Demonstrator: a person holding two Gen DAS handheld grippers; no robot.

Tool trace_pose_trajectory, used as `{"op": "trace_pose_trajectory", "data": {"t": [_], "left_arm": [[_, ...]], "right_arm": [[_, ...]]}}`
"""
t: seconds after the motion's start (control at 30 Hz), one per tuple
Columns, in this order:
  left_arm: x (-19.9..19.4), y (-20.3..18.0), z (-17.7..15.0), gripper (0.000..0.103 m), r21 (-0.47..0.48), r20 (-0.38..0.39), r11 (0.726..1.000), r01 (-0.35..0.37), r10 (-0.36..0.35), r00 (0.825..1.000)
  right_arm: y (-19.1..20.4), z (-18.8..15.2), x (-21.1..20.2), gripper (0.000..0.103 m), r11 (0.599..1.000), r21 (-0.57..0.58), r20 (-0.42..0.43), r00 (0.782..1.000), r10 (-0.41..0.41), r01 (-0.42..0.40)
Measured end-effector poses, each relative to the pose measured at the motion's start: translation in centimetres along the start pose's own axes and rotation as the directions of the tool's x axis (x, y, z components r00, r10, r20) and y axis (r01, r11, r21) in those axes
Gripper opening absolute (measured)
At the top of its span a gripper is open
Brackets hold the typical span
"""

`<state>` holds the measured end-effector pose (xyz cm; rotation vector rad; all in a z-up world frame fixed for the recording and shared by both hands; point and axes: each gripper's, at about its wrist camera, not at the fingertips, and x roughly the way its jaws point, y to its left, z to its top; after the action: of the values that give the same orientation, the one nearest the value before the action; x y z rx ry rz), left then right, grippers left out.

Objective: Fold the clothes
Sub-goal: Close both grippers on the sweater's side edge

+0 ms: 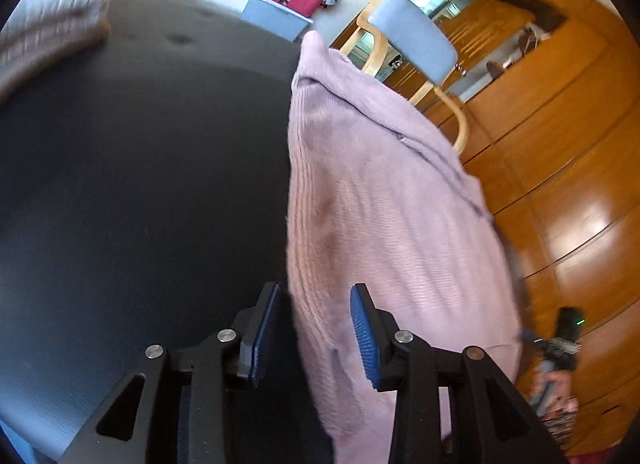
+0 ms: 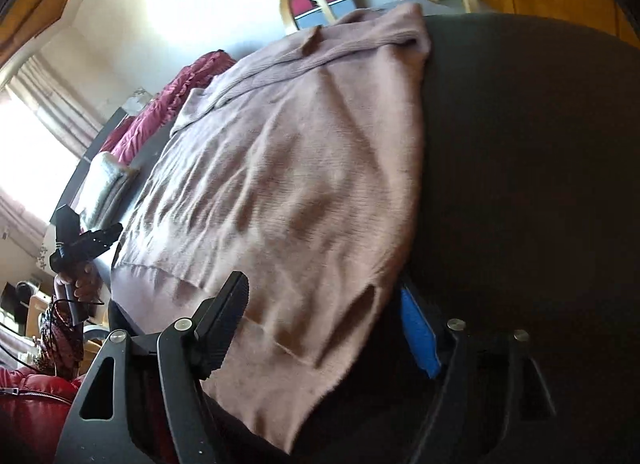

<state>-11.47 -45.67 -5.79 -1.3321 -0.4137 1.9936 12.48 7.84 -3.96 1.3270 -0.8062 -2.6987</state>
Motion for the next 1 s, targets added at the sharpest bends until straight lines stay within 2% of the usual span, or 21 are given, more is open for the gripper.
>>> {"op": "trace_pose_trajectory", "data": {"t": [0.17,0.37,0.47,0.5,0.53,0.6,0.63,0.67,0.7,0.77,0.9,1.0], "left_arm": [[-0.2,-1.2,-1.7,0.037,0.019,-0.02,1.0,0.017,-0.016,1.0],[0.4,-2.4,-2.3,0.039,0.031,-0.046,0.999,0.015,-0.013,0.999],[0.8,-3.1,-2.6,0.039,0.037,-0.059,0.999,0.014,-0.012,0.998],[1.0,-3.3,-2.4,0.039,0.029,-0.053,1.0,0.004,-0.002,0.999],[1.3,-3.6,-2.3,0.039,0.036,-0.049,0.999,-0.012,0.014,0.999],[1.8,-4.7,-2.2,0.034,0.087,-0.038,0.994,-0.072,0.075,0.996],[2.0,-5.3,-2.3,0.03,0.124,-0.03,0.986,-0.113,0.117,0.993],[2.1,-5.7,-2.5,0.02,0.16,-0.019,0.976,-0.145,0.15,0.989],[2.2,-6.0,-2.6,0.013,0.195,-0.006,0.965,-0.177,0.181,0.983],[2.2,-6.0,-2.7,0.008,0.203,-0.012,0.967,-0.155,0.161,0.987],[1.8,-5.1,-2.5,0.006,0.129,-0.021,0.991,-0.044,0.048,0.999],[0.4,-5.2,-3.0,0.006,0.118,-0.002,0.993,0.033,-0.033,0.999]], "right_arm": [[0.9,0.0,1.0,0.077,0.997,0.008,0.002,0.997,0.074,-0.074],[1.1,-0.5,1.2,0.076,0.988,0.032,0.013,0.989,0.148,-0.148],[1.3,-0.6,1.4,0.074,0.987,0.046,0.005,0.988,0.152,-0.152],[1.6,-0.6,1.5,0.073,0.991,0.041,0.003,0.992,0.128,-0.128],[1.9,-0.5,1.7,0.069,0.995,0.032,0.001,0.995,0.095,-0.095],[2.6,-0.4,2.0,0.051,1.0,0.006,-0.005,1.0,0.022,-0.022],[2.9,-0.4,2.1,0.034,1.0,-0.017,-0.01,1.0,-0.026,0.026],[3.2,-0.4,2.2,0.018,0.996,-0.041,-0.014,0.997,-0.078,0.077],[3.0,-0.4,2.2,0.017,0.996,-0.036,-0.014,0.996,-0.088,0.087],[2.1,-0.4,2.0,0.011,0.998,0.006,-0.011,0.998,-0.058,0.058],[1.0,-1.0,1.5,0.01,0.996,0.071,0.006,0.999,0.052,-0.052],[0.2,-1.4,1.0,0.009,0.982,0.123,0.026,0.989,0.144,-0.146]]}}
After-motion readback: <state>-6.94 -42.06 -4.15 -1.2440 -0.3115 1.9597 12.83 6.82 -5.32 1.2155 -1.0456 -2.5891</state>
